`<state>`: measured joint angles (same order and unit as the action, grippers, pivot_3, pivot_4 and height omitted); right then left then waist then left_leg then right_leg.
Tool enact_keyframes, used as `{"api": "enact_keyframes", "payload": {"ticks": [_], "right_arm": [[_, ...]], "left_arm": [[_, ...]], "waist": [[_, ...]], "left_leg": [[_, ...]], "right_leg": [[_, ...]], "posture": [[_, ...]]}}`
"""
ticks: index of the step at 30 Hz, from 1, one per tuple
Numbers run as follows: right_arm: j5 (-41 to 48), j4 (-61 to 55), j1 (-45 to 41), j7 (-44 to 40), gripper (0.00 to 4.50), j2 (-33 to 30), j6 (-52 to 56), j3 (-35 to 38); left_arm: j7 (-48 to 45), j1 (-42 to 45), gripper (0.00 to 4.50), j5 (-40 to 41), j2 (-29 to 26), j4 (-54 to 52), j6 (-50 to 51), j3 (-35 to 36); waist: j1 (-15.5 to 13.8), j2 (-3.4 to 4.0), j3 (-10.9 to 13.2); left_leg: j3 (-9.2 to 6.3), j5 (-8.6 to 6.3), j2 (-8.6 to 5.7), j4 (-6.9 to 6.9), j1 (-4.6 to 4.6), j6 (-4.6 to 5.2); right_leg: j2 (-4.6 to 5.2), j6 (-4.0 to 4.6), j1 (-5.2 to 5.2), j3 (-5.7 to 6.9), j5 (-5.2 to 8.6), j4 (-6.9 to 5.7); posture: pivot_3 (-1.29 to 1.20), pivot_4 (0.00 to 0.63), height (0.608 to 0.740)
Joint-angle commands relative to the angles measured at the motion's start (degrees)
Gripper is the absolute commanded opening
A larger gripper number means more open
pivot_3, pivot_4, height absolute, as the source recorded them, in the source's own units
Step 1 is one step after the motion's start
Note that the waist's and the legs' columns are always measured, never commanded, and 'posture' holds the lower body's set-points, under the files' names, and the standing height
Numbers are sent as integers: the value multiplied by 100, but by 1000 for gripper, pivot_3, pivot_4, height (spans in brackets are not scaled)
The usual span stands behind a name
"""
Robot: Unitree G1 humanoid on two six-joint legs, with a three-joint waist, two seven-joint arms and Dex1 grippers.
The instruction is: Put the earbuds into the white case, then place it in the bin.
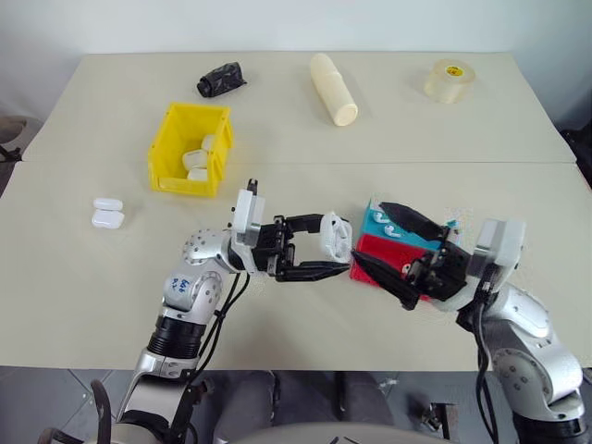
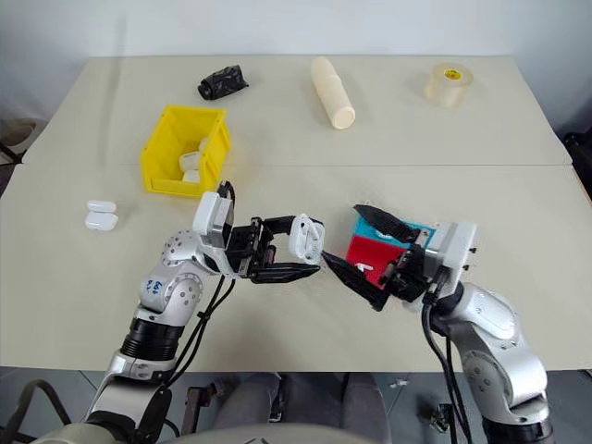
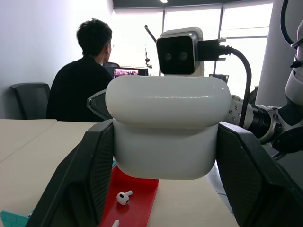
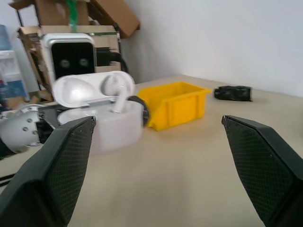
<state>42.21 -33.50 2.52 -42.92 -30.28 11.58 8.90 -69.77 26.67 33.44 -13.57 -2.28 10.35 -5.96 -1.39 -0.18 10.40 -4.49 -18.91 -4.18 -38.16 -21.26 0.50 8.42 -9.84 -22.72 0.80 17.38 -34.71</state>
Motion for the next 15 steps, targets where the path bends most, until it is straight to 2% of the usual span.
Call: {"api": "enact_keyframes", "payload": {"ticks": [1, 7, 15], "right_arm": [[116, -212, 177, -73, 4475, -204, -11, 434], [263, -317, 537, -77, 4475, -713, 438, 825], [966, -718, -177, 355, 4475, -1168, 1694, 377]], "left_arm": [[-69, -26, 2798, 57, -53, -213, -180, 69], [-169, 0, 2798, -135, -181, -12, -435, 36], [-358, 89, 2798, -692, -399, 308, -780, -288]], "waist": [[4, 0, 0], [-5, 0, 0], [-4, -1, 1]], "left_leg": [[0, 0, 0, 1, 0, 0], [2, 0, 0, -1, 0, 0], [2, 0, 6, -3, 3, 0]], "right_leg": [[0, 0, 0, 0, 0, 0], [-1, 0, 3, -1, 0, 5], [-1, 0, 3, 0, 0, 11]], "posture": [[0, 150, 740], [0, 150, 740], [0, 150, 740]]}}
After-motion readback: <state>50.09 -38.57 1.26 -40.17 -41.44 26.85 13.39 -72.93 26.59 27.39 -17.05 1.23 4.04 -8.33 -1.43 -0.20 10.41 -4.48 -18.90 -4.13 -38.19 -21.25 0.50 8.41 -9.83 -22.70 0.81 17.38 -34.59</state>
